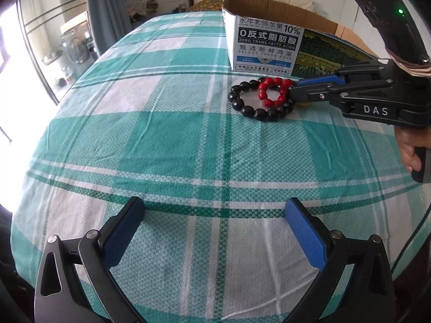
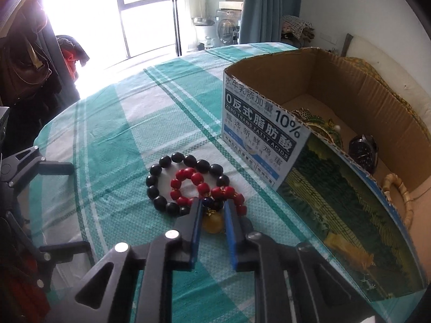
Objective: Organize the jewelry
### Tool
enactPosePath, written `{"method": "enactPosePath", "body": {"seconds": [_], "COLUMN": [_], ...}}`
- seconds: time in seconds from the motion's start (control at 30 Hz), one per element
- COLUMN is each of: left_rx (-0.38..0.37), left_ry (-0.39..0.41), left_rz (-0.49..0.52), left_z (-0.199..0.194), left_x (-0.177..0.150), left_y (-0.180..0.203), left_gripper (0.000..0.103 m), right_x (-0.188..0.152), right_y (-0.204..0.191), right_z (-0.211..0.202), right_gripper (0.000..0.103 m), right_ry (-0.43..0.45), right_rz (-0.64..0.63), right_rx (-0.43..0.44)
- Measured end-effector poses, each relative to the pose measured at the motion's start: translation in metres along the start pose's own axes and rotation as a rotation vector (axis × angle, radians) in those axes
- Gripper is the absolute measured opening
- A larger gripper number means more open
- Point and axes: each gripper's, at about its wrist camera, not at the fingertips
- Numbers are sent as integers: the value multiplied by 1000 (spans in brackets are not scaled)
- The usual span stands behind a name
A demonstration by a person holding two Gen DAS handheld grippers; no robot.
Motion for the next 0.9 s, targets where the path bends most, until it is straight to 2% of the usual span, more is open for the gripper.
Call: {"method": "enactPosePath", "body": {"seconds": [0.23, 0.43, 0.47, 0.5, 0.53, 0.63, 0.7, 0.77, 0.9], "left_rx": [-4, -8, -19, -39, -66, -150, -170, -155, -27], "left_ry": [-7, -12, -16, -19, -21, -15, -3, 10, 10], "left_rz": [0, -12, -16, -24, -36, -90, -120, -114, -68], "left_z": [1, 4, 4, 4, 5, 4, 5, 9, 27], "left_x": [3, 11, 13, 18, 24, 45, 60, 76, 95], "left_y": [-2, -2, -2, -2, -3, -6, -5, 0, 14], "left_gripper": [103, 103, 103, 103, 103, 103, 103, 103, 103], "right_x": [-64, -137, -148, -158, -170, -194, -202, -208, -207], "right_y": [7, 6, 7, 7, 6, -1, -8, -11, -11], "right_z": [-32, -72, -79, -87, -95, -111, -116, -119, -115], "right_gripper": [16, 17, 25, 39, 44, 47, 47, 47, 47], "right_ry": [-44, -27, -16, 7, 46, 126, 174, 208, 203], "right_rz": [82, 248, 292, 335, 380, 482, 536, 578, 583], "right_rx": [-67, -211, -228, -238, -247, -268, -296, -295, -285]}}
Point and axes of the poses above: each gripper's, at about its wrist camera, not at the fingertips, and z roughly the way its jaws point, y to its right, x to its top, and after that the axes turned 10 degrees about -y, right-handed
